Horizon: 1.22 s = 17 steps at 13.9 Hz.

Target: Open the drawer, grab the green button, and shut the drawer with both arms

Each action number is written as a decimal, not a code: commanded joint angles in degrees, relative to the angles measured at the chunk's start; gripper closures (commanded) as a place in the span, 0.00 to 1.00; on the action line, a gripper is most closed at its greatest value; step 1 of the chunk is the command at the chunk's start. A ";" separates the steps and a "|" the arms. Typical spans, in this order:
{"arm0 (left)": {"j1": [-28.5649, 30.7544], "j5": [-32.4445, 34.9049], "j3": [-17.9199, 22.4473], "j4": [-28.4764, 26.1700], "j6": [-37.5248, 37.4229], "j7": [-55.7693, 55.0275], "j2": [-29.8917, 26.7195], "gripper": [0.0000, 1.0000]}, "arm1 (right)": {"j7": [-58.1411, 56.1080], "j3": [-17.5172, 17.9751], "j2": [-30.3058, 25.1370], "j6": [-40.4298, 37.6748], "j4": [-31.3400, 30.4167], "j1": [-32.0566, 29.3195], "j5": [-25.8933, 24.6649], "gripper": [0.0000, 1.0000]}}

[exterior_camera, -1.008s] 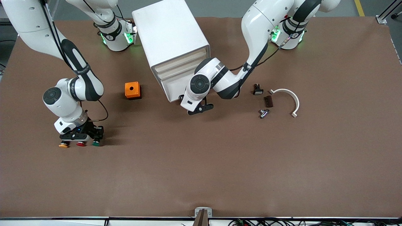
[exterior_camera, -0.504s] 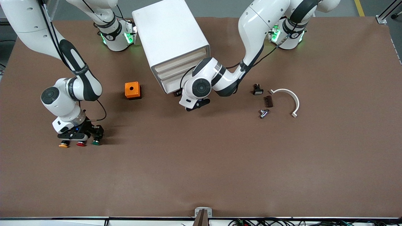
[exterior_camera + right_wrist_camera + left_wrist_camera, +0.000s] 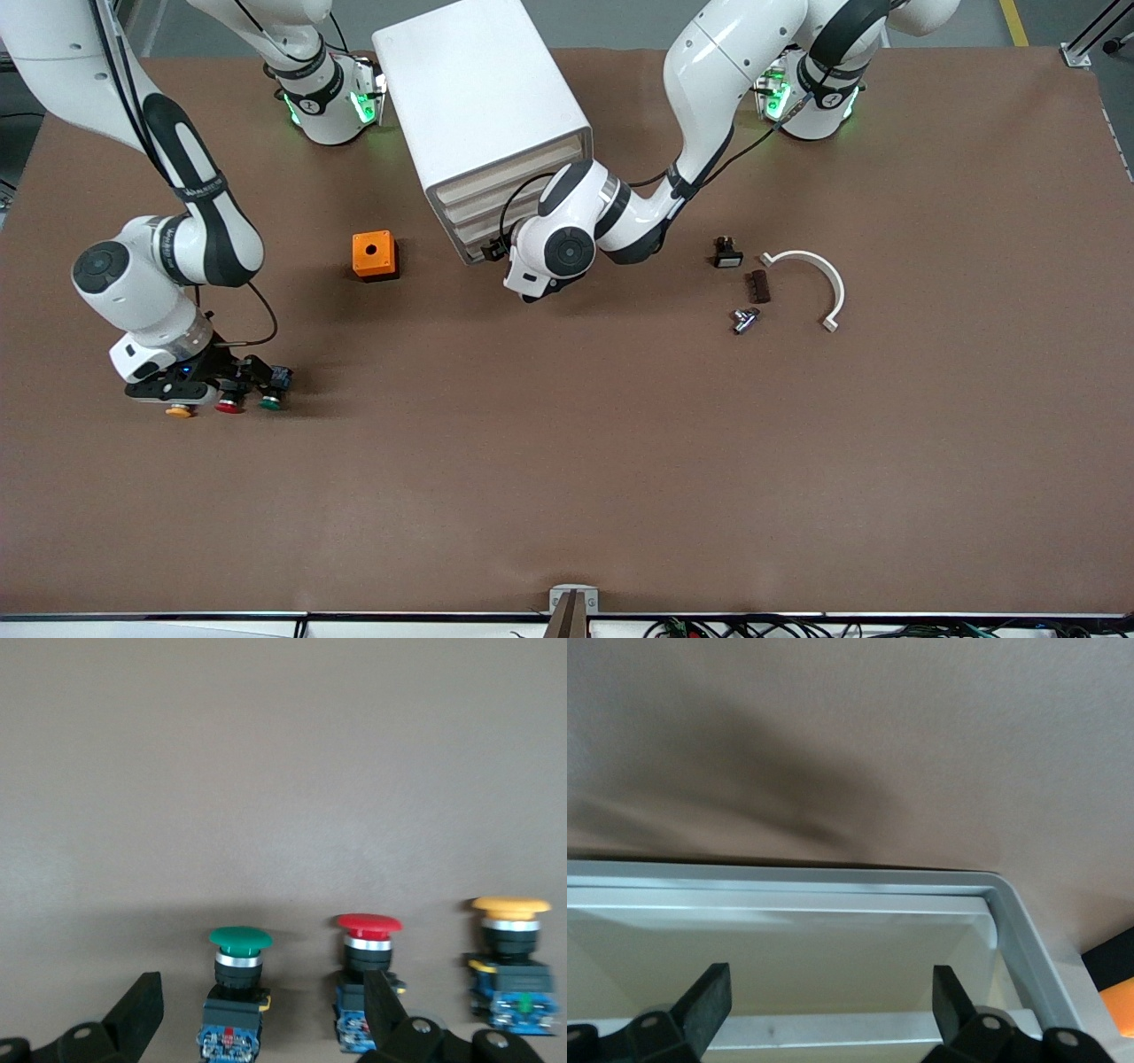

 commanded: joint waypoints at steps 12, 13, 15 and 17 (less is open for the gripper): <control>6.21 14.70 3.63 0.40 -1.69 -1.57 -8.28 0.00 | -1.62 1.73 -18.20 -40.90 13.75 -0.77 1.37 0.00; 7.97 16.29 3.63 0.31 -2.92 -1.22 -10.03 0.00 | -1.53 1.73 -19.43 -42.92 14.37 -0.59 1.37 0.00; 11.48 18.84 3.63 0.31 -7.65 1.22 -14.34 0.00 | 0.74 1.73 -20.41 -46.70 16.38 0.37 1.37 0.00; 15.44 21.22 3.63 0.31 -13.28 6.05 -18.82 0.00 | 1.89 1.73 -20.67 -50.84 19.46 1.60 1.37 0.00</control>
